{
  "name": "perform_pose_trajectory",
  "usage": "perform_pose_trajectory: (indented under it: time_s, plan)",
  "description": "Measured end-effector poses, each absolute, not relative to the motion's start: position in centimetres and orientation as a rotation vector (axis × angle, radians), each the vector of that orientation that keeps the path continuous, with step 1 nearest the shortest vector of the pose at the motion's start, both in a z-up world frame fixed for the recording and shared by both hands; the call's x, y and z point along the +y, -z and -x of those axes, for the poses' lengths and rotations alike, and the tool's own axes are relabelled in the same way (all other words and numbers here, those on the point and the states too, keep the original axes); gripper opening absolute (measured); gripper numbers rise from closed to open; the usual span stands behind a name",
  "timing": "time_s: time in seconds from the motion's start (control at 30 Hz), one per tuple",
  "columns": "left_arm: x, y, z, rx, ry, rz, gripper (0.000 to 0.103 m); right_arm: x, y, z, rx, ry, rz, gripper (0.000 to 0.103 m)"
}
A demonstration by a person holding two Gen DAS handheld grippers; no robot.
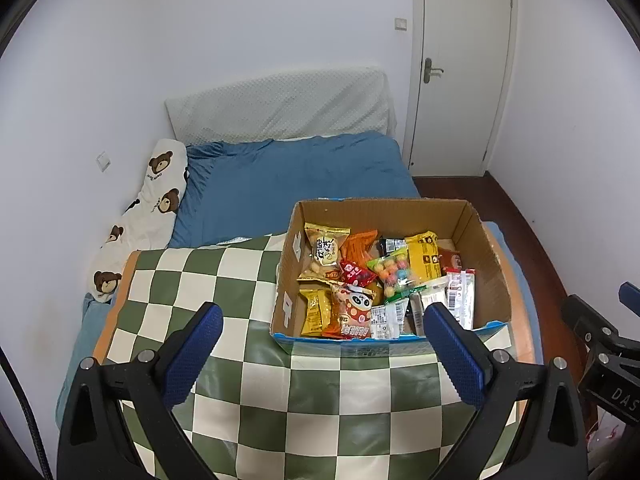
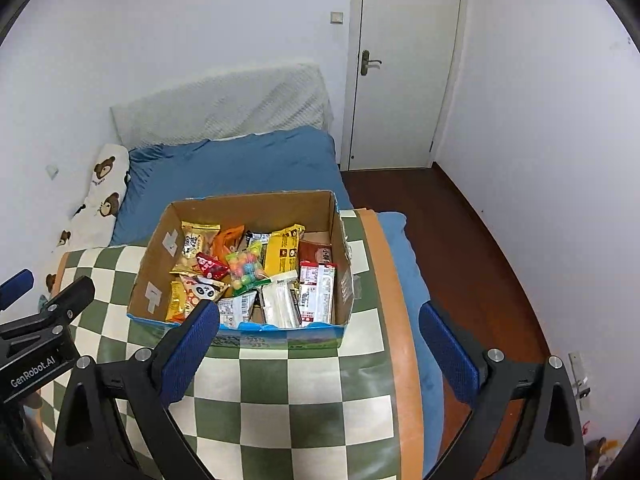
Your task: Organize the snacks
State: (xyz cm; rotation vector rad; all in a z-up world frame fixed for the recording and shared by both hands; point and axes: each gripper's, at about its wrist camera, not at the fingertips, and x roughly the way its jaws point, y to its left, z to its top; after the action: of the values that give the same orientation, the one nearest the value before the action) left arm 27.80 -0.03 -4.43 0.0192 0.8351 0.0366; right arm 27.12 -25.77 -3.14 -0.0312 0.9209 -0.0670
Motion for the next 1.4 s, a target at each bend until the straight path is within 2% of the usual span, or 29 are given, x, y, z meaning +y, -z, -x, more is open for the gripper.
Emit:
perform_pose_trajectory:
  time_s: [1.4]
  plan:
    - [-0.8,4.5,-26.8,0.817,-0.015,-0.003,0.103,-26.0,3.2,-26.2,0.921,0.067,0.039,0.102]
